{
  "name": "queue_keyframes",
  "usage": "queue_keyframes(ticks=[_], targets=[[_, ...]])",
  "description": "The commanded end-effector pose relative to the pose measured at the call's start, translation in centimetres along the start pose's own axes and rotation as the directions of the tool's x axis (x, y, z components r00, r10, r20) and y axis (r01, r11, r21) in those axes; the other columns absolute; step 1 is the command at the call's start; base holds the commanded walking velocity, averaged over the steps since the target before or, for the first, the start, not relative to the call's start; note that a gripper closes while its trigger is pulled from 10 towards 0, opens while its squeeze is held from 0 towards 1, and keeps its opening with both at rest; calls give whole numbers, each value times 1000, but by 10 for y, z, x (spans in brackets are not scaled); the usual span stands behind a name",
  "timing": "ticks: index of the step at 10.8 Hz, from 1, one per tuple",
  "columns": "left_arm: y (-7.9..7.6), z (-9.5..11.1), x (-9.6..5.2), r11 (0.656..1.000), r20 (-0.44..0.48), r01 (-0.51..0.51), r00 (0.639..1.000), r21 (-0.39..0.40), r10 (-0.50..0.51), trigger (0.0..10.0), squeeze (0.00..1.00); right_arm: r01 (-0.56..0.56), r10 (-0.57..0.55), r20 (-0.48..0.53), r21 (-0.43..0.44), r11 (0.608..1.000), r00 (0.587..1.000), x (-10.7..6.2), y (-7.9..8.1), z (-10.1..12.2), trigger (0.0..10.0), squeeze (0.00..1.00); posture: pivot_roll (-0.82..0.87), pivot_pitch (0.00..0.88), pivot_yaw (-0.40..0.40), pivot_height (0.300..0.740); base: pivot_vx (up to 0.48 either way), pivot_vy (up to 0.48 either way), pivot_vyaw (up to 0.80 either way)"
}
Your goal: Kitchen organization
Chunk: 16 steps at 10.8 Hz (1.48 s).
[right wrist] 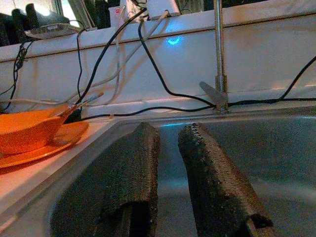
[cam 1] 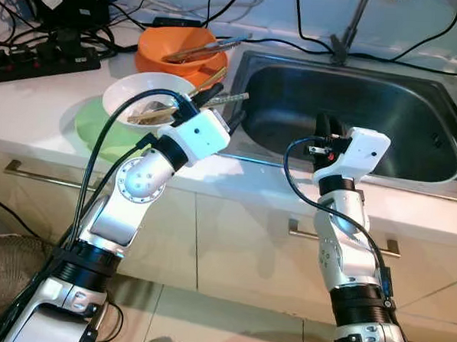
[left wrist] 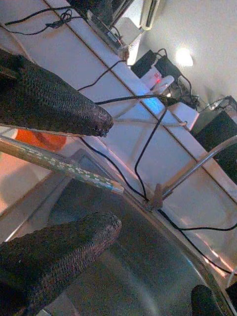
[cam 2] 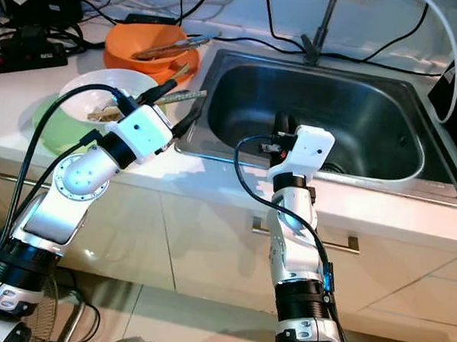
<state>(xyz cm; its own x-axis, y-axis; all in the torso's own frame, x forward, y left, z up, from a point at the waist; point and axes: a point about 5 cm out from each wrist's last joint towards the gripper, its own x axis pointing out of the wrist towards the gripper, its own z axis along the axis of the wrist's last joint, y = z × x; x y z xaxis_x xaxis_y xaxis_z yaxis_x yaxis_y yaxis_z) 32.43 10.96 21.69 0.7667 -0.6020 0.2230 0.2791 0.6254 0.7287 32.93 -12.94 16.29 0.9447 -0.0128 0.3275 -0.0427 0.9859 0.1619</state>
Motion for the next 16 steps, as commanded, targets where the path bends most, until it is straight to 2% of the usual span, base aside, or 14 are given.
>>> queue_keyframes(ticks=[1, 4, 9, 11, 13, 16], targets=[[2, 4, 3, 1000, 9, 4, 1000, 27, -5, 10000, 0, 8, -8, 0, 1, 1000, 1000, 1, -1, 0, 10000, 0, 70, 61, -9, 740, 0, 0, 0], [5, 7, 8, 996, 10, -2, 1000, 90, 1, 10000, 0, 4, -4, -2, 5, 1000, 1000, 1, 1, -1, 10000, 0, 69, 61, -7, 740, 0, 0, 0], [-3, 10, 23, 986, 26, 42, 999, 159, -46, 10000, 0, 1, -1, -3, 1, 1000, 1000, 1, 1, -1, 10000, 0, 66, 53, -3, 740, 0, 0, 0], [-3, 9, 32, 976, 21, 58, 998, 212, -64, 10000, 0, 3, -3, -1, 1, 1000, 1000, 1, 1, -1, 10000, 0, 59, 53, 0, 740, 0, 0, 0], [-2, 5, 42, 945, -36, 83, 996, 316, -76, 10000, 0, 8, -8, 0, -1, 1000, 1000, 0, 0, -1, 10000, 0, 54, 51, 5, 740, 0, 0, 0], [0, 3, 51, 927, -73, 78, 996, 367, -55, 10000, 0, 8, -8, 0, 0, 1000, 1000, -1, 0, -1, 10000, 0, 52, 44, 7, 740, 0, 0, 0]])
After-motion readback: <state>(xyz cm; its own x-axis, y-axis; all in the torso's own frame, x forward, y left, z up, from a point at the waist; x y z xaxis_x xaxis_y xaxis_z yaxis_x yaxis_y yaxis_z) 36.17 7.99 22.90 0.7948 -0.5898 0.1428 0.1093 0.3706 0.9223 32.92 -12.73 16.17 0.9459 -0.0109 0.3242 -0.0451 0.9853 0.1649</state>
